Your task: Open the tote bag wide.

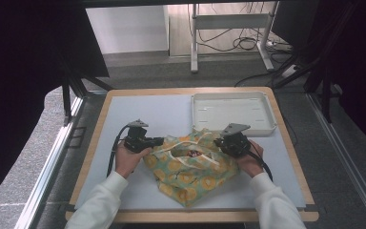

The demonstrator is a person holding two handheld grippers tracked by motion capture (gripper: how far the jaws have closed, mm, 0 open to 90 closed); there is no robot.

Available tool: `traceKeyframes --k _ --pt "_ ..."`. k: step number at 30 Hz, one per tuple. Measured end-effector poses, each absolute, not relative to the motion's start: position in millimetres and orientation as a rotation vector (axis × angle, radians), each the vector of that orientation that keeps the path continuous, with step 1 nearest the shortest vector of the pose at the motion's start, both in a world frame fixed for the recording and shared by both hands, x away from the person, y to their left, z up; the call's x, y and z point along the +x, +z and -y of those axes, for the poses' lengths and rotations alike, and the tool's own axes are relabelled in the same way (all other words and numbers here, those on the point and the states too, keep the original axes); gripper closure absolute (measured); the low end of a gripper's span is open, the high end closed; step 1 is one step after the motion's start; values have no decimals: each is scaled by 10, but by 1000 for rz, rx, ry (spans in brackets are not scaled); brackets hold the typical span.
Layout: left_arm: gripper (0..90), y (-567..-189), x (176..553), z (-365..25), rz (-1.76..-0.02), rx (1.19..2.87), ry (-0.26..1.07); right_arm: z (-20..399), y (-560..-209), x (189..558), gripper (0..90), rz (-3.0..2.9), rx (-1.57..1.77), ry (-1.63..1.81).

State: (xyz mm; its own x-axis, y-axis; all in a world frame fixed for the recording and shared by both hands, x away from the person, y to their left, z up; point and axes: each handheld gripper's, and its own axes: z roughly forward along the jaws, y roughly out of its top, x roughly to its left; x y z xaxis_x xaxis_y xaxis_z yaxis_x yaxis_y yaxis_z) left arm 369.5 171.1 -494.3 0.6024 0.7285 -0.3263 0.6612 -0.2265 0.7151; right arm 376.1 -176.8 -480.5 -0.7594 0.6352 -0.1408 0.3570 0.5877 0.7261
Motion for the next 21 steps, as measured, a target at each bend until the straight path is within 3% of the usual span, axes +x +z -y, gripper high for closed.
traceKeyframes --k 21 --pt "879 -5226 3819 -1550 -1146 2038 16 1845 -5153 3847 864 -2505 954 893"
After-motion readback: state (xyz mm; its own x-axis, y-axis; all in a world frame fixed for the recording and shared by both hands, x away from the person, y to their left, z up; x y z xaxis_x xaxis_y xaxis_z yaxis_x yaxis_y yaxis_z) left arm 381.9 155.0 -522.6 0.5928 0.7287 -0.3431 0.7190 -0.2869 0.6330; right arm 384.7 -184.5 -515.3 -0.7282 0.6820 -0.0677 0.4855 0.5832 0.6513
